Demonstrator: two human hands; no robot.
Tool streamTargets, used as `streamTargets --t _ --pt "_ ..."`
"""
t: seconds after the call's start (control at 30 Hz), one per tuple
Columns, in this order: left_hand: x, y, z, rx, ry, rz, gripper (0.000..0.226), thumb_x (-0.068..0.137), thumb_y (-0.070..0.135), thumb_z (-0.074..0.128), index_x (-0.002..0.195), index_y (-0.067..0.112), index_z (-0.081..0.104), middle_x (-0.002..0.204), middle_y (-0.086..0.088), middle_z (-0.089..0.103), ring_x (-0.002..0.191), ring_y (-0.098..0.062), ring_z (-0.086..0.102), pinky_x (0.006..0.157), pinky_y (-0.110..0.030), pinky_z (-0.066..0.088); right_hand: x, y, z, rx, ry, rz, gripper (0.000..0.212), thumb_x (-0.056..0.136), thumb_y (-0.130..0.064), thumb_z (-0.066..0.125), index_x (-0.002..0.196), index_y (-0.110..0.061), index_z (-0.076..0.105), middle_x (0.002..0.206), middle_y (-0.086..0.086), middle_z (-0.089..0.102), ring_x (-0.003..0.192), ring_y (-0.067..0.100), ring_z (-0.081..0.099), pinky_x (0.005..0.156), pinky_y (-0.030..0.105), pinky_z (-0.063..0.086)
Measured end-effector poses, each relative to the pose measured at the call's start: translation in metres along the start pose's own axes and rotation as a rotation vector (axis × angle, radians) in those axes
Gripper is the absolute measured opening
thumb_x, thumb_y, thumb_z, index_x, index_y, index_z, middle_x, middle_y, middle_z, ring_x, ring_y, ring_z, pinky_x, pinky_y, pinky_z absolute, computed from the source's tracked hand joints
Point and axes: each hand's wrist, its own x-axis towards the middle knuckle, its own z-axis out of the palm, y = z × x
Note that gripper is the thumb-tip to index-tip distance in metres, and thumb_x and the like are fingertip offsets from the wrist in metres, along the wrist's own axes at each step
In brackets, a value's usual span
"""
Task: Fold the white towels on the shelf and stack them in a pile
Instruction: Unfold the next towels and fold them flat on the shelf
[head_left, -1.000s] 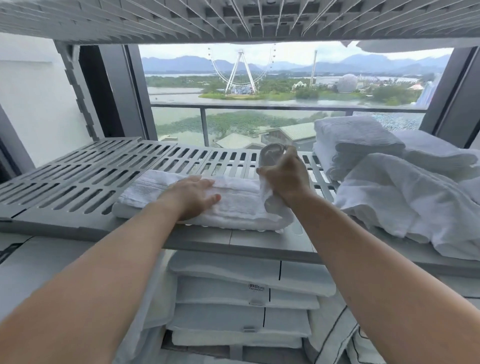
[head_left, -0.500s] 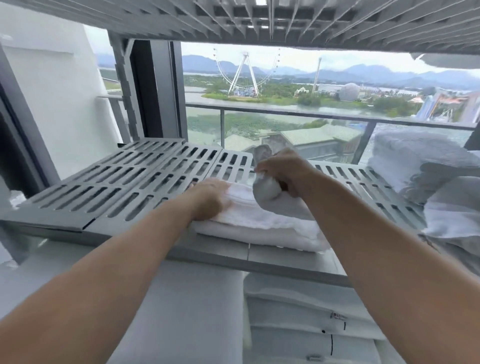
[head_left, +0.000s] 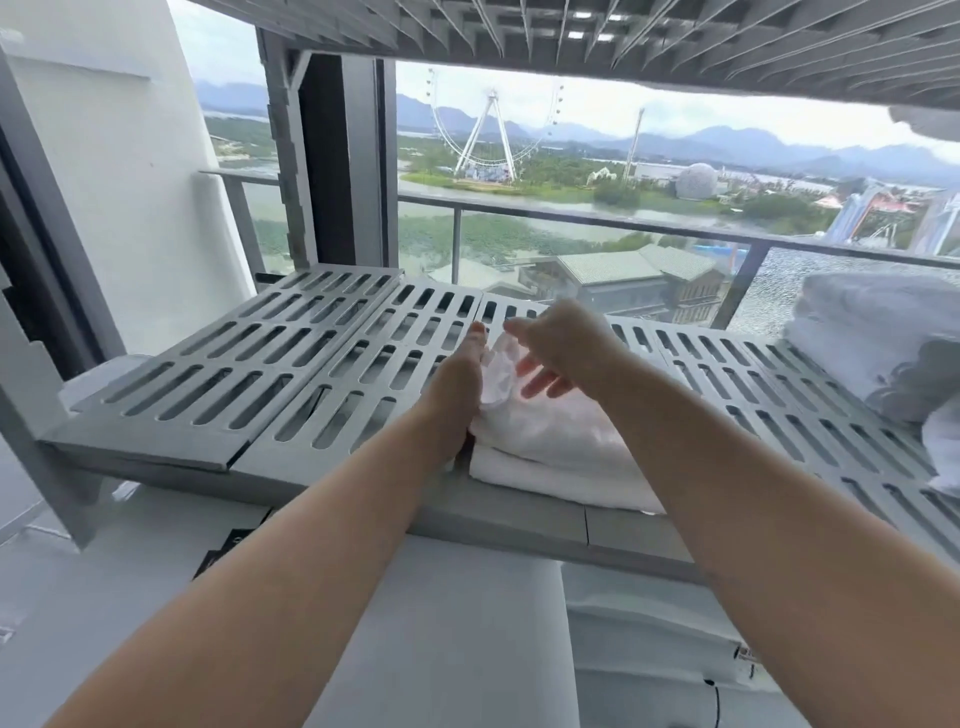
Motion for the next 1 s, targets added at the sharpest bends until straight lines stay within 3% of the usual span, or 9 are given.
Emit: streamTargets --t 0.07,0.13,0.2,0.4,0.6,0.7,0.8,0.93,1.0 --pt "0.001 0.001 -0.003 0.078 -0.049 0.037 0.046 0.100 0.033 0.052 0.140 0.011 0.052 0.127 -0.009 0.063 0.102 -0.019 0.062 0.095 -0.039 0.050 0.004 0.003 -0.009 -0.260 0.172 -0.203 0.025 0.091 -0.025 0.058 0.078 -0.011 0.074 0.068 0.003 0.074 0.062 0.022 0.072 0.060 0.039 0.062" --pt "0.003 -0.002 -0.005 0.173 -0.104 0.045 0.064 0.081 0.011 0.060 0.143 0.006 0.046 0.132 -0.023 0.058 0.110 -0.030 0.063 0.101 -0.055 0.049 0.005 0.011 -0.013 -0.473 0.295 -0.294 0.023 0.087 -0.022 0.055 0.078 -0.014 0.075 0.077 0.002 0.074 0.078 0.025 0.069 0.070 0.035 0.057" --pt "0.002 -0.004 -0.003 0.243 -0.092 0.068 0.080 0.085 0.004 0.057 0.157 0.017 0.026 0.144 -0.013 0.051 0.118 -0.032 0.059 0.094 -0.047 0.054 0.005 0.028 -0.013 -0.568 0.263 -0.282 0.023 0.091 -0.026 0.052 0.086 -0.018 0.073 0.089 0.005 0.072 0.092 0.028 0.066 0.075 0.033 0.051" --pt "0.003 -0.002 0.000 0.236 -0.167 0.102 0.075 0.101 0.046 0.054 0.160 0.021 0.018 0.164 -0.008 0.026 0.149 -0.029 0.030 0.120 -0.041 0.023 0.005 0.070 0.011 -0.715 -0.015 -0.233 0.057 0.097 -0.061 0.024 0.139 -0.032 0.049 0.144 0.002 0.053 0.134 0.023 0.045 0.113 0.049 0.029" --pt "0.010 0.005 -0.007 0.590 -0.154 0.127 0.082 0.091 -0.006 0.050 0.160 0.024 0.018 0.158 -0.024 0.030 0.117 -0.037 0.060 0.083 -0.038 0.056 0.002 0.073 0.003 -0.620 0.038 -0.232 0.048 0.100 -0.046 0.037 0.144 -0.029 0.046 0.147 0.005 0.050 0.135 0.025 0.045 0.112 0.044 0.032" --pt "0.006 0.014 -0.010 0.818 -0.180 0.279 0.081 0.096 -0.005 0.049 0.159 0.037 0.022 0.168 -0.010 0.007 0.151 -0.035 0.022 0.112 -0.033 0.036 -0.005 0.082 -0.010 -0.788 0.197 -0.168 0.054 0.099 -0.046 0.037 0.148 -0.025 0.040 0.145 0.011 0.052 0.136 0.029 0.044 0.115 0.048 0.028" --pt "0.008 0.032 0.000 1.400 -0.184 0.289 0.063 0.098 -0.002 0.044 0.149 0.035 0.046 0.169 -0.007 -0.001 0.155 -0.033 -0.003 0.124 -0.051 0.002 -0.015 0.092 -0.015 -0.830 0.135 -0.057 0.063 0.098 -0.057 0.026 0.150 -0.022 0.034 0.151 0.012 0.045 0.142 0.031 0.036 0.118 0.054 0.020" --pt "0.005 0.039 0.040 1.815 0.004 0.284 0.063 0.093 -0.004 0.038 0.155 0.009 0.033 0.168 -0.011 0.002 0.154 -0.037 0.000 0.124 -0.054 0.009 -0.023 0.088 -0.012 -0.855 0.122 -0.126 0.054 0.101 -0.050 0.024 0.132 -0.017 0.053 0.140 0.011 0.055 0.134 0.031 0.044 0.113 0.053 0.028" --pt "0.006 0.036 0.055 1.794 0.007 0.350 0.053 0.094 0.003 0.040 0.146 0.008 0.046 0.162 -0.014 0.029 0.148 -0.034 0.027 0.119 -0.049 0.028 -0.033 0.090 -0.007 -0.920 0.286 -0.169 0.046 0.100 -0.043 0.033 0.117 -0.012 0.063 0.119 0.013 0.066 0.114 0.031 0.059 0.096 0.042 0.044"
